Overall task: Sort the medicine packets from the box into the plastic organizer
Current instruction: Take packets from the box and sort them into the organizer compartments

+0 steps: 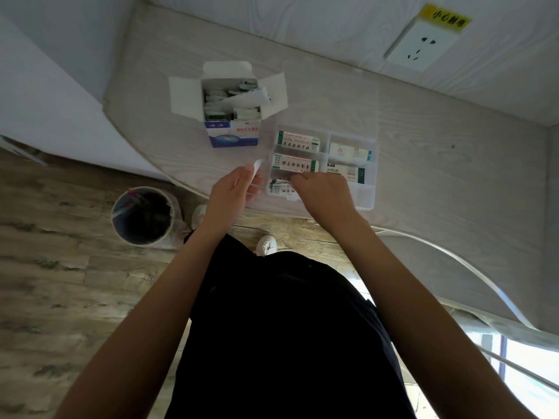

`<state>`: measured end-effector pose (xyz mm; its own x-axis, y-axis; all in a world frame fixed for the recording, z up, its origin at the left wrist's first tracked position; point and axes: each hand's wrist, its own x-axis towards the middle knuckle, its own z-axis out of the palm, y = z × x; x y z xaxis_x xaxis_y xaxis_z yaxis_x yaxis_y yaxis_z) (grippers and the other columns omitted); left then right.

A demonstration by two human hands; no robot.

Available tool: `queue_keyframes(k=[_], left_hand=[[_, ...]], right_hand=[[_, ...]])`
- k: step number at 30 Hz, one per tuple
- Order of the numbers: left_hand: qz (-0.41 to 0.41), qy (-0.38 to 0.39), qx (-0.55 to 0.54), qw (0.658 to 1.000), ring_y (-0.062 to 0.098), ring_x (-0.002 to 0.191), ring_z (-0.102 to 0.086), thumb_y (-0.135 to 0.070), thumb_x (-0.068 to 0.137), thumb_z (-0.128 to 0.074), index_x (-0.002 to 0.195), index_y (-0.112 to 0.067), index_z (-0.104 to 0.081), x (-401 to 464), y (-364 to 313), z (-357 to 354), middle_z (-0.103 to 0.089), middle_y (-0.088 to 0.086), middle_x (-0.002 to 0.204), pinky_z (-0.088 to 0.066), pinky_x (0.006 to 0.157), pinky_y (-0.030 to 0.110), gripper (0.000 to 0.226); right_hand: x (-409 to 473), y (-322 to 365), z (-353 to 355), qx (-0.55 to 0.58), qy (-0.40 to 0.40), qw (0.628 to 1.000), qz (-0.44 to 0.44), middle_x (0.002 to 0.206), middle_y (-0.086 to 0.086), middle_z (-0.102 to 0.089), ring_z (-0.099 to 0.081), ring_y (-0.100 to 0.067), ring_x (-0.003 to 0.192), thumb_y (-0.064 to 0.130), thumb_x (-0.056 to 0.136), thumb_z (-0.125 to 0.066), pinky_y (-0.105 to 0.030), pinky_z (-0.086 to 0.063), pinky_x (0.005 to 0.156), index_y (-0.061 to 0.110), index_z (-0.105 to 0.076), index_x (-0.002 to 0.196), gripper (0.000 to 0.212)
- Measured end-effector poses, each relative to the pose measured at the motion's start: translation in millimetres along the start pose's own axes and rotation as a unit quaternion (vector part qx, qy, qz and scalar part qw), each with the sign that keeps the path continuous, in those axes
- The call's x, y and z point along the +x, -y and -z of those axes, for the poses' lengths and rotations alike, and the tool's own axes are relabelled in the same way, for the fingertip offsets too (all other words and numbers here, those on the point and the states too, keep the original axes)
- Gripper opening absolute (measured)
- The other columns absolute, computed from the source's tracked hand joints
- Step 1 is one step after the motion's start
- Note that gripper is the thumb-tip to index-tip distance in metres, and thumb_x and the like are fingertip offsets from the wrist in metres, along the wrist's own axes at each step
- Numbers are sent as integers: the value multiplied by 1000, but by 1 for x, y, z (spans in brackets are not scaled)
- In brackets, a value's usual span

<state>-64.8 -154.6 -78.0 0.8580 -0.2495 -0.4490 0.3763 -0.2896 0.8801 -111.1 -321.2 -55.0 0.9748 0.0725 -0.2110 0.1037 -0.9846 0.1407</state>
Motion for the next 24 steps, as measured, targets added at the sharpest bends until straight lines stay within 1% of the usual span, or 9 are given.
queue_keyframes(k=[3,5,7,8,10,12,18,21,24], left_hand=[[6,-2,4,1000,-7,63,-58,-35,99,-39,87,-26,-64,0,-2,-2,-65,-11,79,-49,67,15,29],[10,0,6,1000,-6,64,-59,-35,99,-38,85,-28,-63,0,-1,-3,-65,-11,79,-49,68,16,30],[12,4,5,1000,-1,66,-59,-35,99,-38,86,-25,-64,0,1,-3,-65,-8,78,-48,69,20,31],[12,8,6,1000,1,66,-59,-35,99,-38,87,-22,-65,1,1,-3,-65,-6,78,-48,68,20,32],[14,13,3,1000,3,67,-58,-35,99,-38,92,-17,-65,1,3,-4,-64,-5,77,-46,66,20,34],[18,13,-3,1000,3,68,-58,-35,99,-38,95,-13,-66,1,2,-4,-64,-4,77,-46,66,19,35],[18,1,8,1000,-1,69,-60,-34,99,-38,95,-18,-65,3,0,-2,-66,-6,83,-48,65,12,32],[17,0,7,1000,-3,70,-61,-35,99,-39,93,-21,-65,3,-1,-2,-67,-8,84,-49,67,13,30],[18,-5,5,1000,1,72,-60,-34,99,-39,95,-19,-65,3,-2,-1,-66,-9,83,-49,67,14,30]], right_hand=[[2,5,-1,24,-29,999,-3,63,7,-67,-62,-16,48,11,66,-78,-17,-36,40,20,-68,77,17],[5,7,0,23,-20,1000,4,68,6,-68,-64,-16,53,14,75,-74,-19,-37,41,19,-69,83,11],[8,7,-2,1,-10,1000,23,78,4,-68,-67,-17,65,15,86,-63,-24,-40,45,19,-67,92,8],[9,6,-2,-11,-19,999,36,77,3,-68,-67,-17,65,15,86,-62,-24,-39,46,18,-67,91,8],[10,6,3,-21,-31,998,41,63,6,-64,-63,-14,53,20,75,-74,-21,-37,40,20,-68,80,7],[11,2,3,-1,-44,998,38,51,6,-57,-57,-16,40,25,65,-84,-17,-36,38,19,-67,74,20],[12,-1,-4,17,-72,997,6,47,6,-55,-48,-15,33,11,57,-86,-15,-24,42,18,-65,80,31],[10,2,-5,17,-66,998,4,57,4,-62,-57,-17,44,9,65,-80,-19,-32,41,16,-66,84,24],[6,3,-6,42,-105,993,14,59,1,-65,-61,-18,46,7,56,-84,-19,-41,39,14,-69,75,25]])
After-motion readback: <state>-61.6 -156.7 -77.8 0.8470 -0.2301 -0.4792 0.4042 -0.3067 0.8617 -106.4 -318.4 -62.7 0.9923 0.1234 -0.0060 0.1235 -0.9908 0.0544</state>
